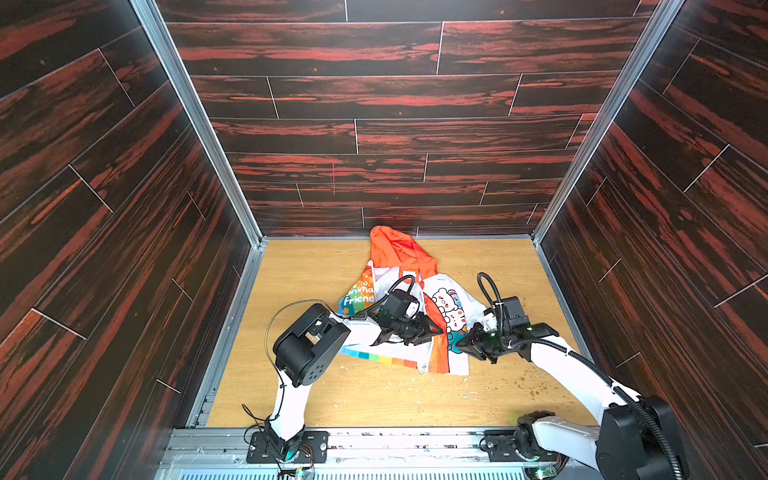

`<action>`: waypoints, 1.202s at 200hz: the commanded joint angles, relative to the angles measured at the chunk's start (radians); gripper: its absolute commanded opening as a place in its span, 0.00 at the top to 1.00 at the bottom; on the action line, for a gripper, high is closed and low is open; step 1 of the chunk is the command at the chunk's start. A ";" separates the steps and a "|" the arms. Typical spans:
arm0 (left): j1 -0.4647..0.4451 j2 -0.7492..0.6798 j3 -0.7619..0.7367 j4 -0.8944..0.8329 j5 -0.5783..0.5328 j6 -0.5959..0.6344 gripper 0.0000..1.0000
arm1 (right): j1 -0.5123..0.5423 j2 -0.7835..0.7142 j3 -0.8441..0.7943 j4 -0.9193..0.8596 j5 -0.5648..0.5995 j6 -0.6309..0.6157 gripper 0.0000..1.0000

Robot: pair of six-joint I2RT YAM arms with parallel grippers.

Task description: Zip up the jacket

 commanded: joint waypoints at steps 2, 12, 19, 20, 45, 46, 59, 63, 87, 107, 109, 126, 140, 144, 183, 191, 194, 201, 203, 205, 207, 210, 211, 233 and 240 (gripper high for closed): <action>-0.008 0.015 0.017 -0.016 0.004 0.014 0.65 | 0.004 -0.028 0.034 -0.036 0.003 -0.014 0.79; -0.008 0.016 0.022 -0.039 -0.002 0.025 0.67 | 0.004 -0.038 0.046 -0.051 0.015 -0.026 0.76; -0.009 0.019 0.027 -0.060 -0.004 0.037 0.68 | 0.004 -0.048 0.060 -0.065 0.026 -0.039 0.73; -0.010 0.020 0.028 -0.064 -0.004 0.039 0.68 | 0.004 -0.050 0.062 -0.066 0.028 -0.040 0.73; -0.015 0.024 0.044 -0.124 -0.014 0.072 0.73 | 0.005 -0.092 0.139 -0.137 0.112 -0.099 0.64; -0.014 0.025 0.044 -0.125 -0.015 0.071 0.73 | 0.004 -0.094 0.141 -0.140 0.115 -0.102 0.64; -0.015 0.025 0.047 -0.141 -0.022 0.079 0.75 | 0.004 -0.117 0.198 -0.184 0.159 -0.137 0.58; -0.015 0.026 0.046 -0.145 -0.024 0.081 0.76 | 0.004 -0.123 0.218 -0.198 0.174 -0.145 0.55; -0.015 0.020 0.058 -0.165 -0.027 0.087 0.87 | 0.004 -0.178 0.338 -0.275 0.291 -0.186 0.01; -0.015 0.002 0.082 -0.201 -0.032 0.102 0.93 | 0.002 -0.239 0.428 -0.289 0.365 -0.204 0.01; -0.015 -0.001 0.085 -0.206 -0.032 0.105 0.94 | 0.002 -0.242 0.436 -0.289 0.373 -0.203 0.01; -0.015 -0.021 0.118 -0.253 -0.038 0.126 0.95 | -0.005 -0.232 0.500 -0.286 0.383 -0.219 0.02; -0.015 -0.038 0.149 -0.283 -0.043 0.138 0.96 | -0.006 -0.195 0.536 -0.275 0.355 -0.254 0.08; -0.015 -0.041 0.157 -0.290 -0.043 0.140 0.96 | -0.006 -0.188 0.541 -0.272 0.353 -0.260 0.09; -0.015 -0.064 0.257 -0.351 -0.051 0.158 0.97 | -0.031 -0.170 0.542 -0.263 0.334 -0.209 0.01; -0.015 -0.065 0.285 -0.373 -0.052 0.167 0.97 | -0.057 -0.139 0.554 -0.286 0.234 -0.214 0.01; -0.015 -0.065 0.295 -0.380 -0.053 0.169 0.97 | -0.060 -0.131 0.550 -0.284 0.205 -0.214 0.01; -0.015 -0.064 0.320 -0.397 -0.055 0.175 0.97 | -0.061 -0.127 0.523 -0.257 0.154 -0.200 0.01; -0.015 -0.064 0.324 -0.400 -0.055 0.174 0.97 | -0.061 -0.129 0.511 -0.245 0.142 -0.192 0.01; -0.015 -0.064 0.332 -0.403 -0.055 0.175 0.97 | -0.060 -0.134 0.497 -0.230 0.128 -0.182 0.01; -0.015 -0.063 0.338 -0.405 -0.054 0.176 0.97 | -0.061 -0.140 0.485 -0.213 0.114 -0.170 0.01; -0.015 -0.062 0.347 -0.408 -0.054 0.174 0.97 | -0.061 -0.153 0.453 -0.185 0.094 -0.154 0.01; -0.015 -0.062 0.350 -0.409 -0.053 0.175 0.97 | -0.061 -0.157 0.444 -0.176 0.088 -0.149 0.01; -0.013 -0.055 0.420 -0.449 -0.060 0.175 0.98 | -0.060 -0.229 0.285 -0.012 -0.023 -0.042 0.14; -0.014 -0.052 0.445 -0.462 -0.064 0.175 0.98 | -0.061 -0.245 0.247 0.016 -0.036 -0.010 0.26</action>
